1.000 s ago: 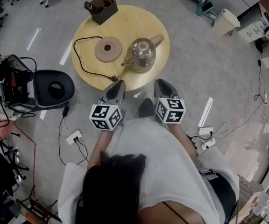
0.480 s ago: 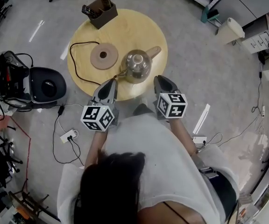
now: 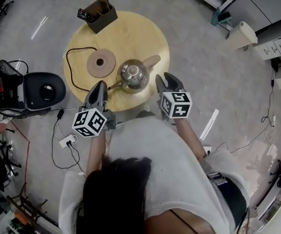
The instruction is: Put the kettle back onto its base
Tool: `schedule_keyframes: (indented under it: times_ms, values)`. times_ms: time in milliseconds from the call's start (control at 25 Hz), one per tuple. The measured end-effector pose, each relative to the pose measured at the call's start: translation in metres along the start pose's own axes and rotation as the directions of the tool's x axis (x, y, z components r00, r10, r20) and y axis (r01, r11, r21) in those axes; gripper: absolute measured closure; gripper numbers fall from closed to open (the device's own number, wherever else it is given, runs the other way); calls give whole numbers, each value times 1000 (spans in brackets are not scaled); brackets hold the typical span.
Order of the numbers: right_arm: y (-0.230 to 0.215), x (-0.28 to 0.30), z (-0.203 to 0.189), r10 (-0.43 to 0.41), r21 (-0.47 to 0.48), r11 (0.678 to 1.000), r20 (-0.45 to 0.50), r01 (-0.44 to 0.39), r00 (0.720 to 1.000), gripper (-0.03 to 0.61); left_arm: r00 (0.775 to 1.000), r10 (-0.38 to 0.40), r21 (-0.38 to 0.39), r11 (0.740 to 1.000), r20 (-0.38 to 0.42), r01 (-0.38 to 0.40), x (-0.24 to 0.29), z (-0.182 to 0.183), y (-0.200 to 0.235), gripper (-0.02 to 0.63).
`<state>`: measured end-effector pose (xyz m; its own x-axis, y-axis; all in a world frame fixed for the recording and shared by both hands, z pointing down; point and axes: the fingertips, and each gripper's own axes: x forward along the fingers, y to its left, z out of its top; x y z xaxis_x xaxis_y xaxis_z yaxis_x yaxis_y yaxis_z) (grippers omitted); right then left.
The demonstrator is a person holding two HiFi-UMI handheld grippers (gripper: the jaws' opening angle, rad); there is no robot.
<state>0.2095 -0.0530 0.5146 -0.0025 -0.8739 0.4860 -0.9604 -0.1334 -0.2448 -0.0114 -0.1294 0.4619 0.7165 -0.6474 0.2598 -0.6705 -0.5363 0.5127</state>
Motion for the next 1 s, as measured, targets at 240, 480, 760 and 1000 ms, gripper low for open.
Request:
schedule_keyframes:
  times_ms: [240,480,760,1000]
  values:
    - [-16,14,5,31,-33,999,-12,-31,999,446,998,58,-4,998,37,-58,7,2,-1,586]
    - [-21,36,8,73,-119,990,-26,-76,997,396,993,106,-25,994,57,-105,7,-1,0,586]
    - [-20,57,10,74,-174,982,-29,-78,997,371,987,152,-37,988,60,-150,-1,-1,7,586]
    - [-19,76,9,68,-189,979,-41,-75,997,367,986,159,-41,987,59,-156,1,1,11,586]
